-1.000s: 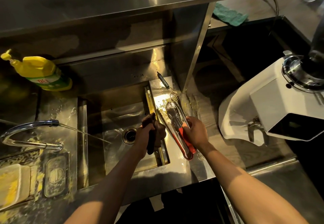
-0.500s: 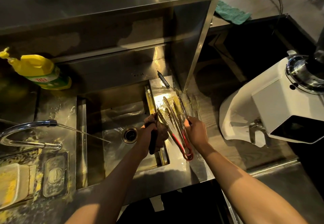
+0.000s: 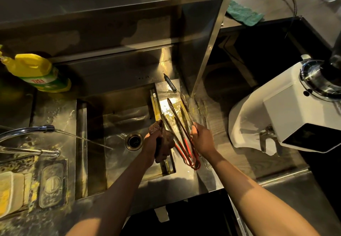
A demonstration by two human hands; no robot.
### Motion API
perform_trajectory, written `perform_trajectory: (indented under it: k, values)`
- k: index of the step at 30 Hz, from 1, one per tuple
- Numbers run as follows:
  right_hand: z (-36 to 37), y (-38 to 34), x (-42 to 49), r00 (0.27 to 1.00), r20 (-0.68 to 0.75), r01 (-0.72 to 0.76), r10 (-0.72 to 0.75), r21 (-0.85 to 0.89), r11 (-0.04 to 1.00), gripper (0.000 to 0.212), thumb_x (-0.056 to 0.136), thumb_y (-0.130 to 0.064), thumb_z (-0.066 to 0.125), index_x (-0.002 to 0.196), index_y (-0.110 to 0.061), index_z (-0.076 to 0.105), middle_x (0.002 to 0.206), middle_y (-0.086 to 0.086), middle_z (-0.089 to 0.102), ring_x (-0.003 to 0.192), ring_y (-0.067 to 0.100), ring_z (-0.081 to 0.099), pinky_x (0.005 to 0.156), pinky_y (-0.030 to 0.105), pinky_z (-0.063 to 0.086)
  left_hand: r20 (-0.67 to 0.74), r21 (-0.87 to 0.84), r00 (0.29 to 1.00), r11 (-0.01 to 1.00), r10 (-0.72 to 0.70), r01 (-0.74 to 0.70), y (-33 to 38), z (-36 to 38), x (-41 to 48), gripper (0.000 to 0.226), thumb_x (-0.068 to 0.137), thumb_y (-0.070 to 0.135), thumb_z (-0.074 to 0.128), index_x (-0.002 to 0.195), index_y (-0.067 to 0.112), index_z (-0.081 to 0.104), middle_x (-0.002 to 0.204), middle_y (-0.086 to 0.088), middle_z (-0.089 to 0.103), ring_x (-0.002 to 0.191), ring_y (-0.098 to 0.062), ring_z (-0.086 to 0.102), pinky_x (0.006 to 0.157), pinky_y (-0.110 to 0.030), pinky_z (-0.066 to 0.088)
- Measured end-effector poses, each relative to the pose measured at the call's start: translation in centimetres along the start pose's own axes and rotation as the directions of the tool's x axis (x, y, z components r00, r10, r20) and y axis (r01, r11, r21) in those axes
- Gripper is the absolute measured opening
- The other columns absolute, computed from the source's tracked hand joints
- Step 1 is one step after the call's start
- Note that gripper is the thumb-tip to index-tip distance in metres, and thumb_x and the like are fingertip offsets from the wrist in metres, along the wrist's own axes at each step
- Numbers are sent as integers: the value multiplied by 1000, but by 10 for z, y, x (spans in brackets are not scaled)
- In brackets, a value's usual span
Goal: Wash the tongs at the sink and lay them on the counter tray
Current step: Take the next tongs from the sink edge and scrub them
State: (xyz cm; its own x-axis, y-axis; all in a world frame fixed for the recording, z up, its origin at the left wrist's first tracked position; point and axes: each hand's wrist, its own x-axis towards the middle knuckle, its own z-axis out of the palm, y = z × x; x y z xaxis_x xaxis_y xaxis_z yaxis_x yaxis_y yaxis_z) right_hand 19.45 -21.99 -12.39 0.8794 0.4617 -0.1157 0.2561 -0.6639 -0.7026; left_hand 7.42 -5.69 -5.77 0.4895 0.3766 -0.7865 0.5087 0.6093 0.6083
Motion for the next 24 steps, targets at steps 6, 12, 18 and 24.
perform_trajectory:
  k: [6, 12, 18, 24]
  values:
    - [0, -23, 4, 991, 130, -63, 41, 168, 984, 34, 105, -15, 42, 136, -27, 48, 85, -4, 72, 74, 8, 69, 68, 32, 57, -2, -67, 1000, 998, 0, 0, 5, -22, 4, 30, 85, 30, 52, 93, 2, 62, 73, -16, 62, 52, -26, 58, 51, -29, 47]
    - [16, -50, 9, 963, 252, -159, 91, 267, 950, 33, 105, -15, 41, 136, -19, 50, 101, 3, 74, 84, 19, 73, 75, 35, 60, 3, -159, 999, 987, 37, -36, 15, -48, -7, 27, 94, 22, 41, 88, 5, 61, 72, -14, 61, 65, -27, 54, 62, -30, 41]
    - [32, -96, 3, 930, 354, -227, 99, 341, 912, 24, 104, -5, 40, 118, -13, 59, 87, 14, 67, 68, 23, 67, 62, 40, 59, -21, -258, 994, 959, 112, -113, 25, -79, -10, 34, 97, 27, 35, 91, 10, 64, 84, -15, 61, 74, -26, 54, 68, -33, 41]
    - [47, -142, -11, 913, 402, -178, 63, 254, 951, 31, 108, -25, 41, 130, -14, 60, 110, -2, 61, 99, 11, 59, 84, 24, 43, 91, -413, 955, 884, 281, -220, 42, -120, -17, 61, 98, 26, 25, 66, 24, 77, 69, -3, 66, 58, -16, 59, 64, -29, 39]
